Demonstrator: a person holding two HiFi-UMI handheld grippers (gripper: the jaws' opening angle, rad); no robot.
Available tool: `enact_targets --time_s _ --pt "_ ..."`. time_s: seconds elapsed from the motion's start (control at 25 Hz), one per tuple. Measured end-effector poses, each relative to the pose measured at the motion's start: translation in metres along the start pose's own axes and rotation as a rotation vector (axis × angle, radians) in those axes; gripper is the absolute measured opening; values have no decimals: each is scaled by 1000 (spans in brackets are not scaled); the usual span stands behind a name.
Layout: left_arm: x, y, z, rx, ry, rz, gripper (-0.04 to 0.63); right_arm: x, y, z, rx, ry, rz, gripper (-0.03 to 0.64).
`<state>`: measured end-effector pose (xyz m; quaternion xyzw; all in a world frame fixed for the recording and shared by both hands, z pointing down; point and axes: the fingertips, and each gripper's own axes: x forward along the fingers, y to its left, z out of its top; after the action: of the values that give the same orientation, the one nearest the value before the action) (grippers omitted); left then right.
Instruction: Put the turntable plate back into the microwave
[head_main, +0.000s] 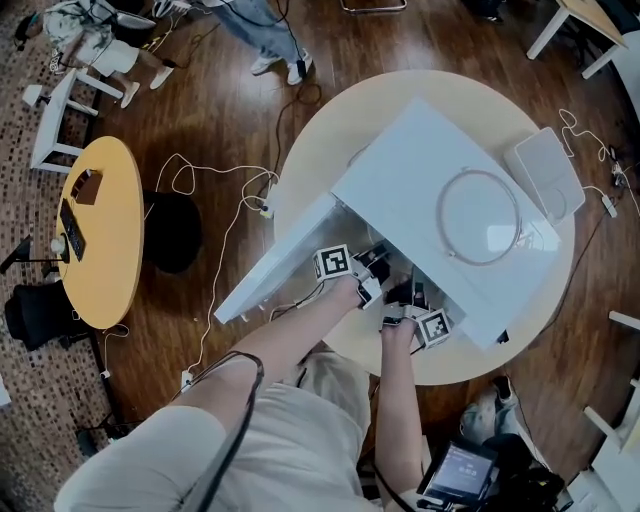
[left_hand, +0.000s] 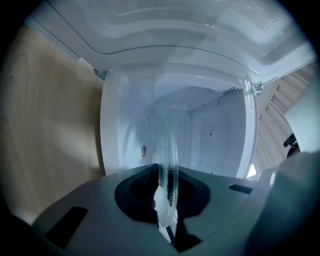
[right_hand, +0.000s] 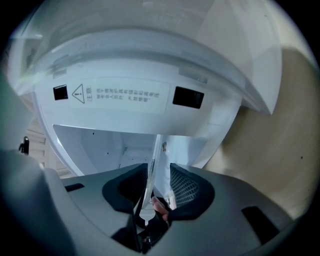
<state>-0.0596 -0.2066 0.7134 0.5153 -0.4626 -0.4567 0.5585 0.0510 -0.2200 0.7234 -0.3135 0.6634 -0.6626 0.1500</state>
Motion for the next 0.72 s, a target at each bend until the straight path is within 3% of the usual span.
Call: enact_targets --time_s 0.36,0.72 --pt "7 -1 6 2 18 -2 32 7 5 2 6 -46 -23 94" --pt "12 0 2 8 51 -3 32 3 2 8 -12 -73 -38 94"
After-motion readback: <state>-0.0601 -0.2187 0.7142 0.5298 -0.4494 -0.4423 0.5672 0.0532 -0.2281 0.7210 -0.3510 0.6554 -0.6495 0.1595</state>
